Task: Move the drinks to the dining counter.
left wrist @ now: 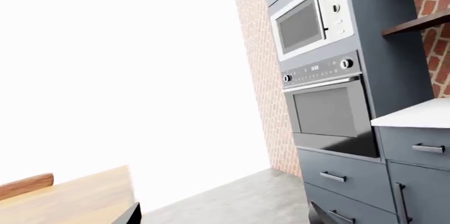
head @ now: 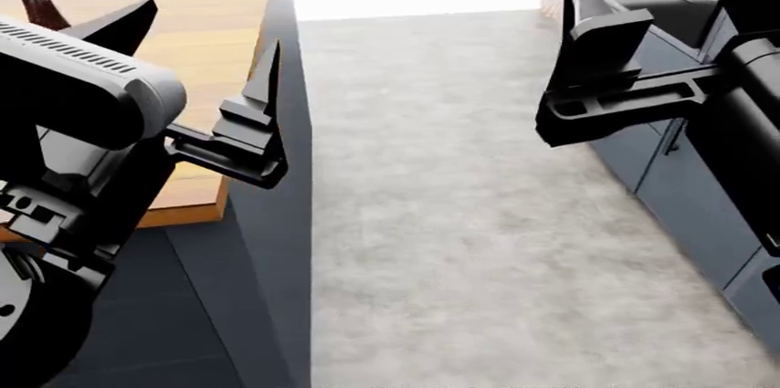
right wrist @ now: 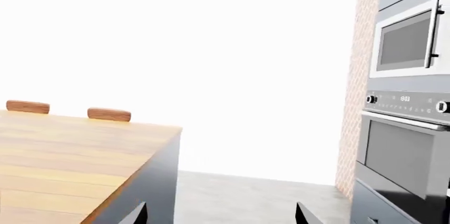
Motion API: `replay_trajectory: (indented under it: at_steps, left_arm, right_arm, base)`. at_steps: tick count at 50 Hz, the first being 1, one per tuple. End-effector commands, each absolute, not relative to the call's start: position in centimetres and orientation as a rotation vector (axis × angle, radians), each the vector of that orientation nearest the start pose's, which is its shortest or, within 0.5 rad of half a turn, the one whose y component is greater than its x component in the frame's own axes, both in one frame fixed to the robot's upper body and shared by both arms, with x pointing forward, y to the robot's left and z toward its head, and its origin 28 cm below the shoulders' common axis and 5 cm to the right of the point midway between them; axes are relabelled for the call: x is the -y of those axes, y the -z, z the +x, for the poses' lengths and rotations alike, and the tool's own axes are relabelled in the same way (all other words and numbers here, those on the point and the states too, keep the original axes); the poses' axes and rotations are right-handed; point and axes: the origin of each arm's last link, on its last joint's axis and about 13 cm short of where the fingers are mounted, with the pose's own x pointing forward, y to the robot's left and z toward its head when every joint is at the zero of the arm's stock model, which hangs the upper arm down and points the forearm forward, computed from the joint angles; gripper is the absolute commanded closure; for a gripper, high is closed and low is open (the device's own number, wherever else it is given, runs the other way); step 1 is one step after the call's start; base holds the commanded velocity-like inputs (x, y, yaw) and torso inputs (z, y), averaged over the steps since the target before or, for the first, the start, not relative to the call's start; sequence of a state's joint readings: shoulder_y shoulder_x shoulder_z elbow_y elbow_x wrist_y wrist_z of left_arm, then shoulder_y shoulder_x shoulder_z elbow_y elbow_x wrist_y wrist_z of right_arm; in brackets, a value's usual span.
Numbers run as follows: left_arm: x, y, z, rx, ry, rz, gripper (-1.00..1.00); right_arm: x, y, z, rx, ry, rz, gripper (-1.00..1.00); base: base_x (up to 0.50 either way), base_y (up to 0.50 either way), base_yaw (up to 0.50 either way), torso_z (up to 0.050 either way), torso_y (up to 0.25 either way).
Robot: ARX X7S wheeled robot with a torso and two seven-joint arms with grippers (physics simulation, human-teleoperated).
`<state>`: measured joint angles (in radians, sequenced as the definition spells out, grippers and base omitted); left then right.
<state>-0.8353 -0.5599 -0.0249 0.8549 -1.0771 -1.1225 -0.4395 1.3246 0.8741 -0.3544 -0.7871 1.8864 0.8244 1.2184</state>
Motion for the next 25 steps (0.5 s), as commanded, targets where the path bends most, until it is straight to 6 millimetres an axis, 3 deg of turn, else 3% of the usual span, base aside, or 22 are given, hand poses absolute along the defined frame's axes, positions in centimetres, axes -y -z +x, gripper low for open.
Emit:
replay_trajectory:
  at_steps: [1,25]
  left_arm:
    - [-23.42,-27.75,20.64,0.37,0.297,0.161,-1.0]
    - [-23.27,-27.72,20.76,0.364,0.305,0.173,-1.0]
  right_arm:
    - [11.35,-33.27,16.01,0.292,-0.152,-0.114,-1.0]
    - [11.31,-33.13,16.22,0.296,-0.163,-0.136,-1.0]
  base:
    - [0.48,-0.17,0.0,0.0,0.0]
    - [0.49,-0.13,0.0,0.0,0.0]
